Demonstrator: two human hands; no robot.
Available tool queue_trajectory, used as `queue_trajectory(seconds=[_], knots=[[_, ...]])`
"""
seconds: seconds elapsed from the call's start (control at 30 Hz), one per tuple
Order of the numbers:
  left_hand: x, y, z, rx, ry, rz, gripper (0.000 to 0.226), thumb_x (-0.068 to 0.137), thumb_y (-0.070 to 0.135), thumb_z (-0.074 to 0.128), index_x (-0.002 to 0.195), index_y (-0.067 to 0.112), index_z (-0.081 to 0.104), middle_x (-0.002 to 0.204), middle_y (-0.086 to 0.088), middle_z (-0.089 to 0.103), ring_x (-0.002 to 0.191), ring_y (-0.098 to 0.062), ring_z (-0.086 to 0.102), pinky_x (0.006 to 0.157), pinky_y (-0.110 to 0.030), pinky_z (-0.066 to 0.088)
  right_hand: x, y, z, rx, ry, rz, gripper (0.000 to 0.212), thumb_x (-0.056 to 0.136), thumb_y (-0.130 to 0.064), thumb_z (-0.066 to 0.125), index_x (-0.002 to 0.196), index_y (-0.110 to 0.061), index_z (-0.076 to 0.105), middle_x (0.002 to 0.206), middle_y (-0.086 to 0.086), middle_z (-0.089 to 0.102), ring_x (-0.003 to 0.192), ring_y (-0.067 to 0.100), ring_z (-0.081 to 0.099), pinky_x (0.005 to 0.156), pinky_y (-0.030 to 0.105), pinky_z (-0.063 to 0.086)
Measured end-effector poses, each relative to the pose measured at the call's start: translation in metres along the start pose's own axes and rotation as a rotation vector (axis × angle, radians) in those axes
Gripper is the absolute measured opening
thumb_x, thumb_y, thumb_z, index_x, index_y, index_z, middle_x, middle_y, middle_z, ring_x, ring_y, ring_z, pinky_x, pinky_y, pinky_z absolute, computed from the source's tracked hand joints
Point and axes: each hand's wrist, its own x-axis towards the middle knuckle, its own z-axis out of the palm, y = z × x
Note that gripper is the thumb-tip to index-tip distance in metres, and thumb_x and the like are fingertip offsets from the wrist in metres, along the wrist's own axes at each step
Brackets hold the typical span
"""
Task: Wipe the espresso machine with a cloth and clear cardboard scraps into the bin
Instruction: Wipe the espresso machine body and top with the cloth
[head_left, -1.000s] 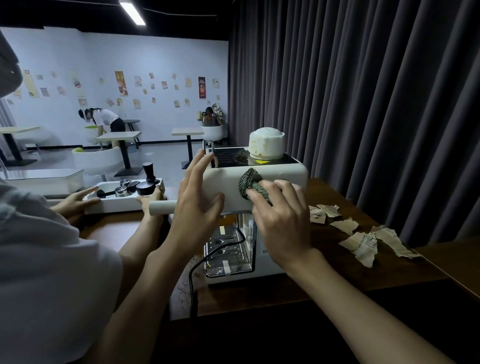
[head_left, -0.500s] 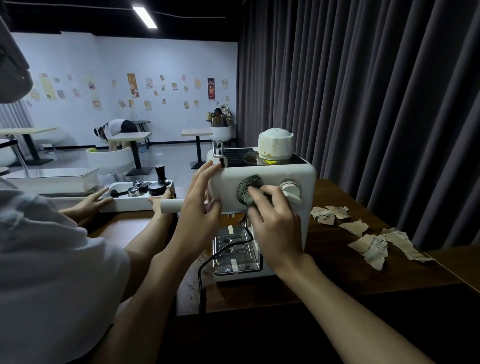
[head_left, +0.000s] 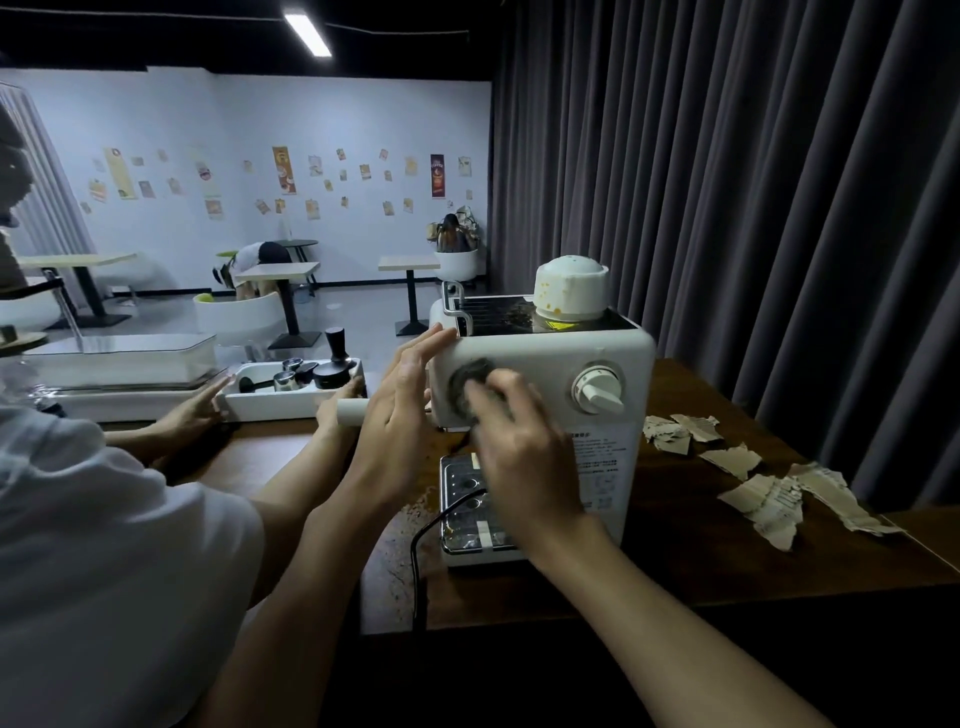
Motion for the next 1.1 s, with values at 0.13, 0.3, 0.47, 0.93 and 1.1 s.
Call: queue_trajectory(seconds=[0.13, 0.3, 0.47, 0.93, 1.1], knots=[[-0.001, 0.002, 0.001, 0.014, 0.013, 0.0, 0.045, 0.109, 0.027, 0.016, 0.133, 0.024, 0.054, 0.148, 0.004, 0.047, 0.14, -0.006, 0.038, 0.114, -0.049, 0.036, 0.007, 0.005, -0.005, 0.053, -0.038, -0.036, 0.029, 0.083, -0.002, 0.067, 0.112, -0.008, 0.069, 0.11, 0.008, 0.062, 0.092, 0.031, 0.06, 0.065, 0.045, 0.057], [0.0, 0.001, 0.001, 0.019, 0.032, 0.005, 0.044, 0.11, 0.023, 0.018, 0.131, 0.024, 0.056, 0.146, 0.001, 0.048, 0.139, -0.007, 0.04, 0.113, -0.049, 0.038, 0.008, -0.001, -0.005, 0.011, -0.01, -0.014, 0.031, 0.085, -0.002, 0.066, 0.115, -0.007, 0.068, 0.112, 0.009, 0.062, 0.091, 0.03, 0.06, 0.066, 0.041, 0.057], [0.003, 0.006, 0.003, 0.061, 0.052, 0.01, 0.04, 0.107, 0.033, 0.028, 0.136, 0.019, 0.052, 0.136, 0.003, 0.054, 0.131, -0.01, 0.048, 0.11, -0.043, 0.041, 0.004, 0.008, -0.017, 0.062, -0.139, -0.059, 0.026, 0.084, -0.002, 0.065, 0.108, -0.01, 0.069, 0.107, 0.006, 0.06, 0.089, 0.03, 0.058, 0.063, 0.046, 0.055], [0.044, 0.024, 0.051, 0.545, 0.336, -0.102, 0.063, 0.094, 0.041, 0.059, 0.142, 0.004, 0.042, 0.138, -0.017, 0.049, 0.127, -0.033, 0.046, 0.107, -0.041, 0.037, 0.037, 0.057, -0.057, -0.32, -0.19, 0.014, 0.056, 0.087, -0.033, 0.067, 0.138, -0.016, 0.051, 0.129, 0.01, 0.052, 0.117, 0.031, 0.05, 0.098, 0.046, 0.045], [0.049, 0.021, 0.053, 0.553, 0.411, -0.11, 0.051, 0.097, 0.032, 0.055, 0.14, 0.005, 0.05, 0.135, -0.017, 0.056, 0.117, -0.031, 0.055, 0.098, -0.036, 0.04, 0.042, 0.083, -0.071, 0.041, -0.129, 0.11, 0.047, 0.085, -0.005, 0.068, 0.131, -0.006, 0.059, 0.119, 0.011, 0.056, 0.11, 0.027, 0.055, 0.095, 0.033, 0.045]])
